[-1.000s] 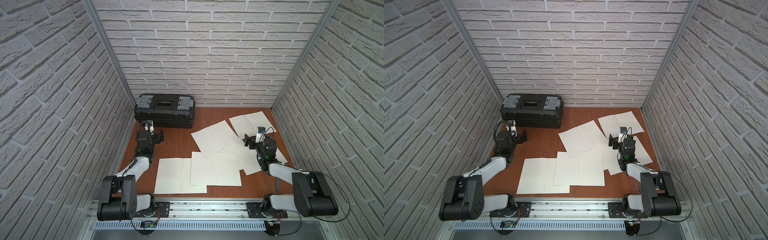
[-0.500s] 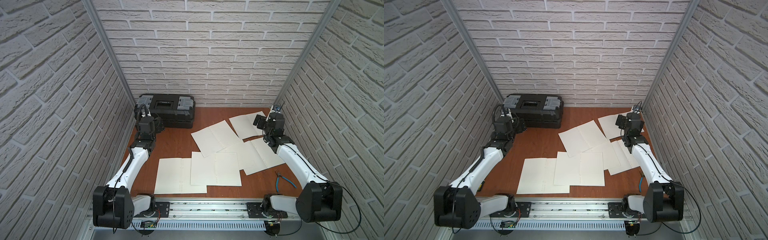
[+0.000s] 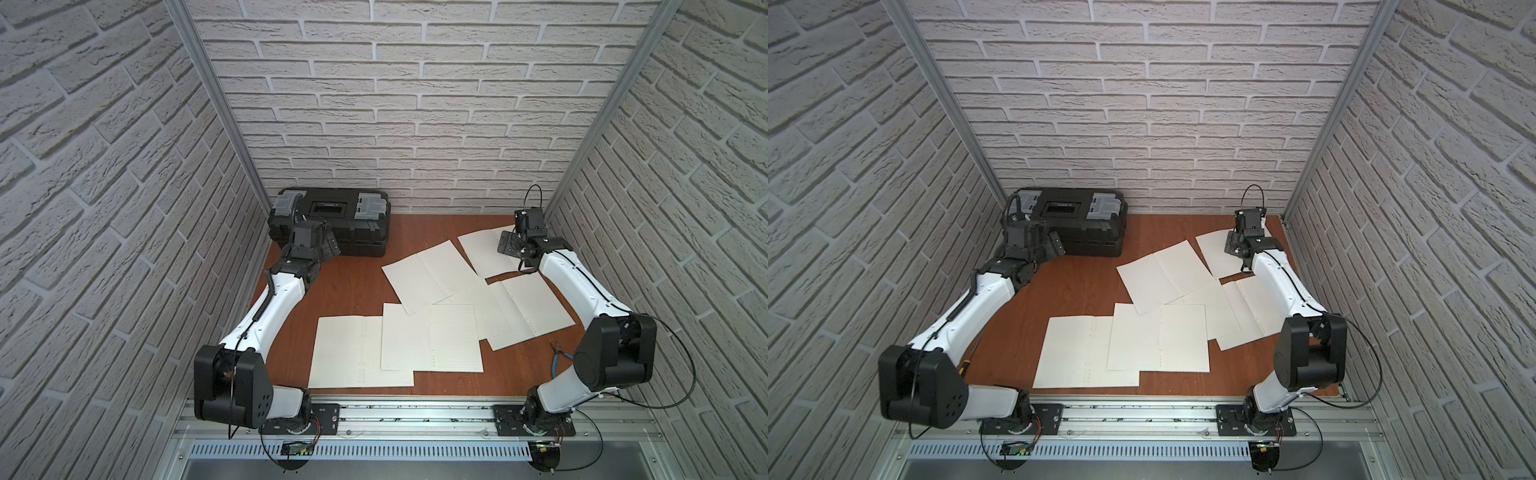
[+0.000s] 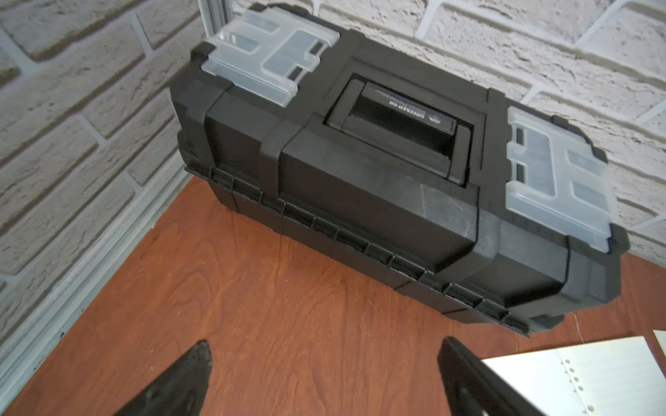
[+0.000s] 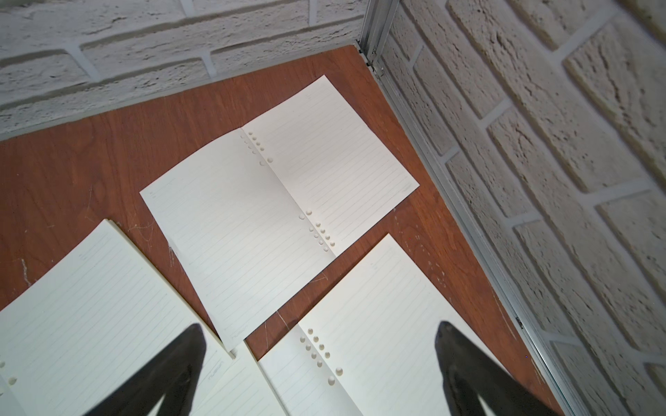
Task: Close the notebook
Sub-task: Close the notebook at the center of the board.
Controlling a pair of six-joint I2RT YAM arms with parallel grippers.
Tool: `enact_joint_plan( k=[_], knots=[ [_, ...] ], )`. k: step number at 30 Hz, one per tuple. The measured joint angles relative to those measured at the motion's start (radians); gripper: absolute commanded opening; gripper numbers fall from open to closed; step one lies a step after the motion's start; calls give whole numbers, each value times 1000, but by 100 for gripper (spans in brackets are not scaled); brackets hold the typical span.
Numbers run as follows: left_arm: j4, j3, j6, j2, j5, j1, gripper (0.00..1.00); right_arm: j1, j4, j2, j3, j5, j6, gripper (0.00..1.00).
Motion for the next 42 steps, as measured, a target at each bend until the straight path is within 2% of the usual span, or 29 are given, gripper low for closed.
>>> enact_joint_plan(
  k=[6, 11, 17, 22, 28, 34, 42],
  knots=[
    [-26, 2, -6, 15, 53, -48, 98, 6, -44, 27, 23, -50, 7, 99],
    [-22, 2, -18, 63, 184, -69, 98, 48, 26, 29, -11, -141, -31, 99],
    [-19, 2, -47, 121, 263, -127, 98, 109, 76, 49, -26, -233, -60, 99],
    [4, 8, -55, 169, 312, -181, 98, 139, 97, 126, 5, -285, -67, 99],
    [14, 77, -74, 252, 338, -220, 98, 153, 94, 227, 56, -320, -70, 99],
    [21, 87, -117, 303, 345, -243, 98, 154, 86, 283, 112, -341, -74, 100],
    [19, 114, -176, 362, 350, -287, 98, 154, 56, 370, 211, -361, -91, 94]
  ],
)
